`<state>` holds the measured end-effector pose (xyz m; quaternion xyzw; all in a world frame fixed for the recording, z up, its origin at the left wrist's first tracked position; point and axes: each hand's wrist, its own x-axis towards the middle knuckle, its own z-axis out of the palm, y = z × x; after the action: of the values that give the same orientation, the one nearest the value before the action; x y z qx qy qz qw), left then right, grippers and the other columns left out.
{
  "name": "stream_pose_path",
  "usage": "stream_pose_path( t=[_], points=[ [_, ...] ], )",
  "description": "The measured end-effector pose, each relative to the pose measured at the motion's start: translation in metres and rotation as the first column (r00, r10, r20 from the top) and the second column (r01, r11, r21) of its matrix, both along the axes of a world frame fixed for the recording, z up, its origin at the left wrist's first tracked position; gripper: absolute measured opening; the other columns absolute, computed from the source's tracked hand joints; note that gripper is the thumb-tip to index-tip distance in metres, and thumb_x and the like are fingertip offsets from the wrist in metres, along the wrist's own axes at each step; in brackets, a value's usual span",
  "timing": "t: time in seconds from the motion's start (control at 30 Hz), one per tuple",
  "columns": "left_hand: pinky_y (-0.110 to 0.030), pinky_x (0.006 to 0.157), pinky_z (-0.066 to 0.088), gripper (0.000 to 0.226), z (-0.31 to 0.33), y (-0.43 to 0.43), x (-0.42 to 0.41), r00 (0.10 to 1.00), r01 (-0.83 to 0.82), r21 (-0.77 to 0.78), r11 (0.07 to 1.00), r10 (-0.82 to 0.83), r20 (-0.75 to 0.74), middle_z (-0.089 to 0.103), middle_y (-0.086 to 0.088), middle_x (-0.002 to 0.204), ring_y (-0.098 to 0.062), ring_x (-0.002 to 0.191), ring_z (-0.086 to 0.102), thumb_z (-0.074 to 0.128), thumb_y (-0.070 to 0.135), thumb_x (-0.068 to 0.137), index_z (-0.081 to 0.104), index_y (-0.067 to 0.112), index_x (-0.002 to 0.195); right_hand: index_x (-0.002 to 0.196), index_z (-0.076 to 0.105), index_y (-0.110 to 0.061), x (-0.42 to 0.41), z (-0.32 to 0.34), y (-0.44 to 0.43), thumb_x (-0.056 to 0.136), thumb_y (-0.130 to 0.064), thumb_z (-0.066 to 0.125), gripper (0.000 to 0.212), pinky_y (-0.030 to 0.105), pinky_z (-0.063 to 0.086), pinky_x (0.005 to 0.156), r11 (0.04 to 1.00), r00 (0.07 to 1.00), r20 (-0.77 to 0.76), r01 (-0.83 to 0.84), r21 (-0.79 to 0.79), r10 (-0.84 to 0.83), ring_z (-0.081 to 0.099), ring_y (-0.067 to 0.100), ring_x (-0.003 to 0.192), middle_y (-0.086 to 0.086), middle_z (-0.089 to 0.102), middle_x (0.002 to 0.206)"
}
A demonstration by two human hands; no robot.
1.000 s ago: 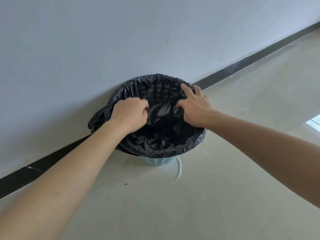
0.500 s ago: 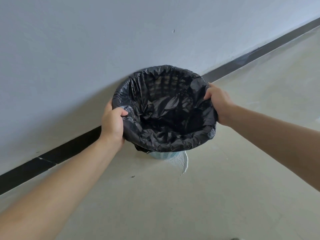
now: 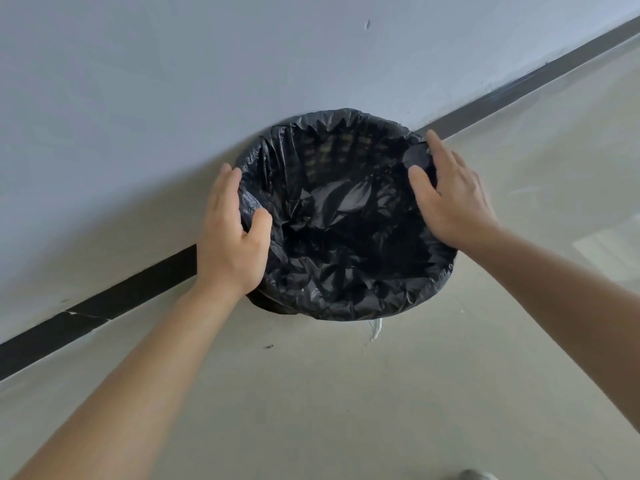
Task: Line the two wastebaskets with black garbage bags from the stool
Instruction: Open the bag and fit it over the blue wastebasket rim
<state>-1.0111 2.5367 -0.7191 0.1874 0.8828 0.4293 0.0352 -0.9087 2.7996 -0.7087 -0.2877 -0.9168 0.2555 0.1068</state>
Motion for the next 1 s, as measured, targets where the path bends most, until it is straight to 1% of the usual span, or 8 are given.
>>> stream_pose_path(
  t=[0.07, 0.13, 0.23, 0.33, 0.5, 0.73, 0.87, 1.0],
  points=[
    [-0.024, 0.115, 0.007, 0.058, 0.01, -0.004, 0.0, 0.999, 0.029, -0.096, 0.995, -0.028, 0.015, 0.012, 0.0, 0.161, -0.009, 0.146, 0.008, 0.038, 0.034, 0.099, 0.02, 0.016, 0.151, 0.156, 0.011, -0.019, 0.002, 0.01, 0.0, 0.098, -0.053, 0.027, 0.069, 0.048, 0.024, 0.116, 0.996, 0.991, 0.134, 0.001, 0.087, -0.013, 0.023, 0.027, 0.145, 0.007, 0.026, 0.159],
    [-0.03, 0.118, 0.004, 0.062, 0.028, -0.014, 0.002, 0.988, 0.135, -0.283, 0.95, -0.151, -0.035, 0.006, -0.003, 0.162, -0.012, 0.147, 0.001, 0.03, 0.045, 0.1, 0.013, 0.015, 0.153, 0.155, 0.011, -0.017, 0.006, 0.03, 0.0, 0.098, -0.055, 0.026, 0.07, 0.05, 0.018, 0.119, 0.988, 0.973, 0.23, -0.049, 0.148, 0.014, 0.014, 0.028, 0.148, 0.01, 0.016, 0.162],
    [-0.036, 0.119, -0.001, 0.076, 0.07, -0.035, 0.008, 0.98, 0.174, -0.437, 0.882, -0.197, -0.007, -0.002, -0.007, 0.162, -0.018, 0.148, -0.008, 0.015, 0.063, 0.095, 0.005, 0.015, 0.153, 0.156, 0.006, -0.019, 0.012, 0.075, -0.007, 0.098, -0.055, 0.029, 0.072, 0.047, 0.011, 0.118, 0.977, 0.965, 0.255, -0.112, 0.184, 0.063, 0.004, 0.029, 0.15, 0.011, 0.002, 0.164],
    [-0.042, 0.12, 0.002, 0.079, 0.142, -0.047, 0.014, 0.989, 0.115, -0.523, 0.844, -0.148, -0.02, -0.001, -0.013, 0.161, -0.025, 0.148, -0.006, 0.01, 0.064, 0.093, 0.008, 0.01, 0.152, 0.156, 0.005, -0.017, 0.015, 0.144, -0.023, 0.099, -0.052, 0.033, 0.072, 0.046, 0.007, 0.119, 0.933, 0.952, 0.257, -0.236, 0.271, 0.166, 0.002, 0.03, 0.15, 0.013, -0.002, 0.164],
    [-0.046, 0.119, 0.01, 0.073, 0.322, -0.053, 0.012, 0.969, 0.113, -0.623, 0.774, -0.226, -0.104, -0.002, -0.011, 0.161, -0.024, 0.148, -0.005, 0.013, 0.058, 0.096, 0.009, 0.011, 0.152, 0.157, 0.005, -0.014, 0.001, 0.31, -0.042, 0.099, -0.046, 0.039, 0.074, 0.048, 0.006, 0.121, 0.872, 0.928, 0.227, -0.359, 0.333, 0.296, -0.002, 0.031, 0.15, 0.014, -0.006, 0.164],
    [-0.05, 0.117, 0.016, 0.067, 0.651, -0.069, 0.035, 0.945, -0.049, -0.633, 0.772, -0.17, -0.279, 0.011, -0.015, 0.16, -0.03, 0.147, 0.005, 0.017, 0.052, 0.098, 0.019, 0.01, 0.151, 0.157, 0.008, -0.012, -0.033, 0.626, -0.087, 0.1, -0.041, 0.04, 0.072, 0.047, 0.008, 0.121, 0.806, 0.89, 0.053, -0.435, 0.403, 0.454, -0.002, 0.033, 0.15, 0.015, -0.007, 0.164],
    [-0.053, 0.114, 0.021, 0.064, 0.792, -0.124, 0.074, 0.875, -0.2, -0.616, 0.762, -0.144, -0.462, 0.02, -0.017, 0.158, -0.032, 0.145, 0.015, 0.021, 0.05, 0.099, 0.026, 0.009, 0.148, 0.156, 0.011, -0.01, -0.042, 0.762, -0.14, 0.1, -0.04, 0.041, 0.071, 0.048, 0.011, 0.12, 0.7, 0.786, -0.033, -0.529, 0.48, 0.617, 0.001, 0.035, 0.15, 0.017, -0.004, 0.163],
    [-0.054, 0.112, 0.023, 0.062, 0.882, -0.206, 0.126, 0.822, -0.401, -0.604, 0.689, -0.021, -0.569, 0.023, -0.02, 0.156, -0.035, 0.143, 0.021, 0.026, 0.047, 0.1, 0.03, 0.006, 0.147, 0.156, 0.013, -0.008, -0.035, 0.858, -0.227, 0.1, -0.041, 0.042, 0.071, 0.05, 0.012, 0.119, 0.617, 0.673, -0.123, -0.569, 0.544, 0.729, 0.003, 0.038, 0.149, 0.019, 0.0, 0.163]
  ],
)
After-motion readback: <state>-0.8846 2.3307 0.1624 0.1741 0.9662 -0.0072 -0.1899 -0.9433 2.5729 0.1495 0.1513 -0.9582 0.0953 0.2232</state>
